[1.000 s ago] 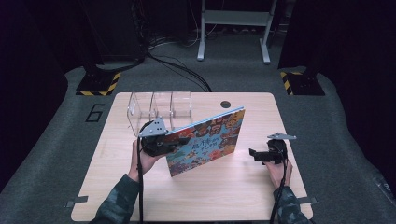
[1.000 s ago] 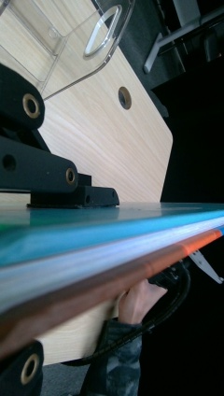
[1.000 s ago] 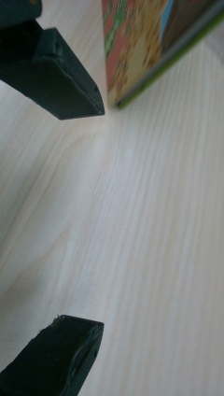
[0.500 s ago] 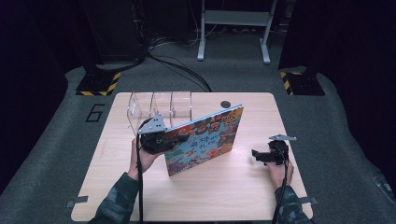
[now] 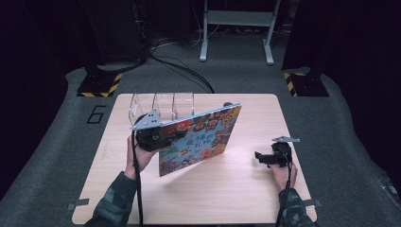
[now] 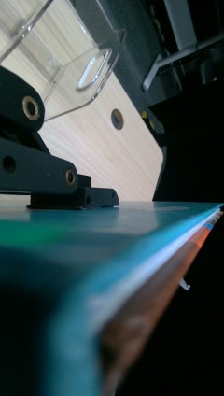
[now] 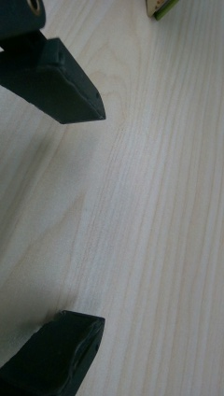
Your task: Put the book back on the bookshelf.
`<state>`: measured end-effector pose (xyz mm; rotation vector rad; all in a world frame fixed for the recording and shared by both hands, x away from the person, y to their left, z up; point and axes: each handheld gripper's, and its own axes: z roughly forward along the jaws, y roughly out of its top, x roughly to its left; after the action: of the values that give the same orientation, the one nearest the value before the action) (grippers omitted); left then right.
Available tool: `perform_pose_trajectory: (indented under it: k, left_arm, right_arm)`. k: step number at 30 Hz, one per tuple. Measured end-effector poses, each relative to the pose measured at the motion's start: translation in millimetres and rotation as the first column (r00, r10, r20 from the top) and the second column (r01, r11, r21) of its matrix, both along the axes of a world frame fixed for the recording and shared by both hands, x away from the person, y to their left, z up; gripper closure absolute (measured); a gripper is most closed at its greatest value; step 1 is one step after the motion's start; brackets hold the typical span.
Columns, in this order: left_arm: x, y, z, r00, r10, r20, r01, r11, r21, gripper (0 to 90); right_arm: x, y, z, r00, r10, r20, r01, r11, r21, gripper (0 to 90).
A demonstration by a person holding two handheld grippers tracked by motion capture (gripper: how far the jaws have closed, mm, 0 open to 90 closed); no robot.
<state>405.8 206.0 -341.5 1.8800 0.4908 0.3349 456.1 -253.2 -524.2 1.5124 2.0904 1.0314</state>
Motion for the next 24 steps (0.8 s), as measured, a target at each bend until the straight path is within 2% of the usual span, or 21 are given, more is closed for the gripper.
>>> perform_pose_trajectory:
  k: [11, 21, 24]
  left_arm:
    - [-5.6, 19.9, 17.8, 0.9992, 0.033, 0.025, -0.032, 0.9993, -0.019, 81.5]
    - [-11.8, 40.6, 30.5, 0.9966, 0.064, 0.052, -0.064, 0.9978, -0.018, 81.4]
    - [-15.7, 50.5, 34.3, 0.9947, 0.088, 0.053, -0.086, 0.9955, -0.04, 81.5]
  right_arm:
    - [0.1, 0.0, -0.1, 1.0, 0.001, -0.002, -0.001, 1.0, -0.001, 2.6]
    - [0.0, 0.0, -0.2, 1.0, 0.002, -0.002, -0.002, 1.0, -0.001, 2.6]
    - [0.1, 0.1, -0.2, 1.0, 0.003, -0.002, -0.003, 1.0, -0.002, 2.8]
